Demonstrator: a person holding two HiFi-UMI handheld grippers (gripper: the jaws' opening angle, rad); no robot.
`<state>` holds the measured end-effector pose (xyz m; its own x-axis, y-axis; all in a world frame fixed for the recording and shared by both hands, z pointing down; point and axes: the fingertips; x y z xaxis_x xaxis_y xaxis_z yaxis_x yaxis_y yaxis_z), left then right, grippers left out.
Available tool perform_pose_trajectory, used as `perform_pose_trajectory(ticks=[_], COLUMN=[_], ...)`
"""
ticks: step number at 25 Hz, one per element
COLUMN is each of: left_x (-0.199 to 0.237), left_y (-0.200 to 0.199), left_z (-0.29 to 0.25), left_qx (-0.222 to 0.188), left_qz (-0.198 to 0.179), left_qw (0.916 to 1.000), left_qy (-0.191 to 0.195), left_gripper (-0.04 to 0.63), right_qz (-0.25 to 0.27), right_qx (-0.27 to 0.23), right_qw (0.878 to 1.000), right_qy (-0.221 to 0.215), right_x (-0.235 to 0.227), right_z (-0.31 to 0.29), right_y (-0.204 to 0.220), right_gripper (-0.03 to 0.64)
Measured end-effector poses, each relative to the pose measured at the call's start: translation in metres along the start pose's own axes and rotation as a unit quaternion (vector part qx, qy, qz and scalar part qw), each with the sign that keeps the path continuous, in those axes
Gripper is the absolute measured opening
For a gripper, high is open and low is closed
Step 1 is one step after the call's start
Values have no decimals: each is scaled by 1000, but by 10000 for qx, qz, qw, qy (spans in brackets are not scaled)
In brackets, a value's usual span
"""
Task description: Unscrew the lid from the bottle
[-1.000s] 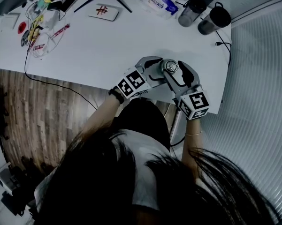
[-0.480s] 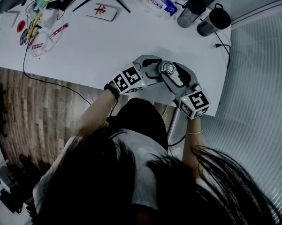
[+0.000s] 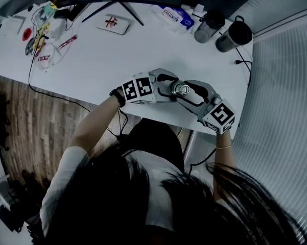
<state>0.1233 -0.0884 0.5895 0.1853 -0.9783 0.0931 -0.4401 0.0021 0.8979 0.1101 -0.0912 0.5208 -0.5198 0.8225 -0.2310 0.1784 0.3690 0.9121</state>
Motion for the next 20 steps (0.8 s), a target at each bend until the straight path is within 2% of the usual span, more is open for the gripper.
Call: perform_pose_trajectory(ticks=[7, 12, 16, 20], left_x=[-2, -4, -4, -4], left_y=[3, -3, -2, -2], left_z=[-4, -2, -1, 0], left_qx=[328, 457, 476, 467], left_qz=[-295, -390, -444, -360], left_qw=[9968, 9935, 9930, 9952], left_qy=[674, 969, 985, 777], left_gripper=[364, 364, 364, 364], right_qz=[556, 773, 776, 341], right_qx=[429, 625, 705, 773], right_qw=[9919, 9829, 9812, 9896], right_qy=[-1058, -1551, -1618, -1164], right_x=[5, 5, 6, 3], right_z=[-2, -4, -4, -4], right_y=[0, 2, 1, 5], right_gripper=[227, 227, 227, 229])
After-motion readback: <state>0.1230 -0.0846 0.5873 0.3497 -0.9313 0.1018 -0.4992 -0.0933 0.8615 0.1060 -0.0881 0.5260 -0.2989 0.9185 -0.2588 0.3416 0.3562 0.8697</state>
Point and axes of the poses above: the fingertips, and each gripper's own axes: z backward along the fingers, x to its left, y out of its underside, and after that the axes turned 5 degrees about -z, right-handed
